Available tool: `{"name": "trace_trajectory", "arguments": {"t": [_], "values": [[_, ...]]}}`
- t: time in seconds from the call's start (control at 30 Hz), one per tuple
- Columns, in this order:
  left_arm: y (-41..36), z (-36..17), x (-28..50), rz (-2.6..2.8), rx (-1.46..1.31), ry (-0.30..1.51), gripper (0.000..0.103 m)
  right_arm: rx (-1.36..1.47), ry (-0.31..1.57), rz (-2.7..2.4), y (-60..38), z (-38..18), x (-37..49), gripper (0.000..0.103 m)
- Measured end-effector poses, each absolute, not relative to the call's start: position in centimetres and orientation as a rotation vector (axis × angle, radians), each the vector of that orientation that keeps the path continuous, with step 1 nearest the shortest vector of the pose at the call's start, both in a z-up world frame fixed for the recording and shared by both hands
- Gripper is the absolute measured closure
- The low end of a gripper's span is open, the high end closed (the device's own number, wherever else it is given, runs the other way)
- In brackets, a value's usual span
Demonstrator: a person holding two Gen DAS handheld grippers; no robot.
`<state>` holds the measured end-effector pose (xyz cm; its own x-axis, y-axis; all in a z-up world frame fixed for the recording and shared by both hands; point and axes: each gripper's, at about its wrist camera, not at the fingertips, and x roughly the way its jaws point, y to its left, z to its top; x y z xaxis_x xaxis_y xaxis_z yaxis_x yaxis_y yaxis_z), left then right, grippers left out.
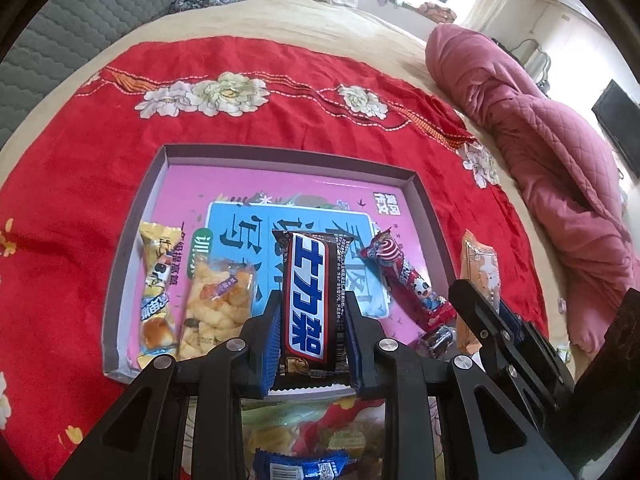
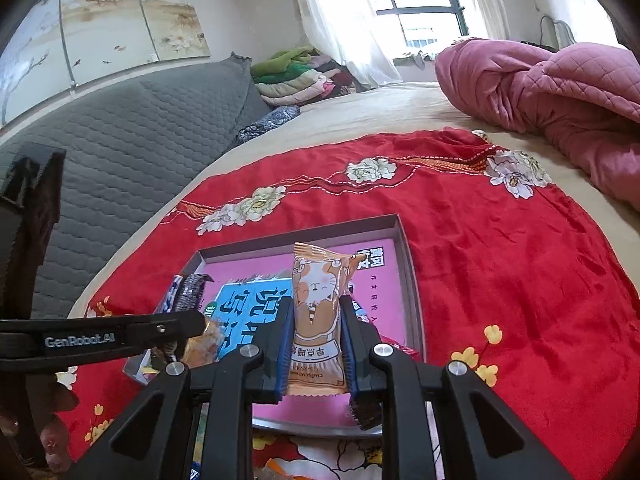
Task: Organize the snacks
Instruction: 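Lower the chocolate bar into the tray with the left gripper while the right lowers the cat-printed bag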
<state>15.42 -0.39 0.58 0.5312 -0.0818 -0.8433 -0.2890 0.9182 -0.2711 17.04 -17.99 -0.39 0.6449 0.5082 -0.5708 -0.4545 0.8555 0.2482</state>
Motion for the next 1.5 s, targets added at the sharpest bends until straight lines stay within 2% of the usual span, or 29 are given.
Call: {"name": "trace_trajectory", "arguments": {"t": [1.5], "values": [[-1.4, -4.2, 17.8, 0.082, -0.406, 1.11, 0.074, -0.002, 0.801, 0.566, -16.6, -4.5, 17.3, 0.081]]}}
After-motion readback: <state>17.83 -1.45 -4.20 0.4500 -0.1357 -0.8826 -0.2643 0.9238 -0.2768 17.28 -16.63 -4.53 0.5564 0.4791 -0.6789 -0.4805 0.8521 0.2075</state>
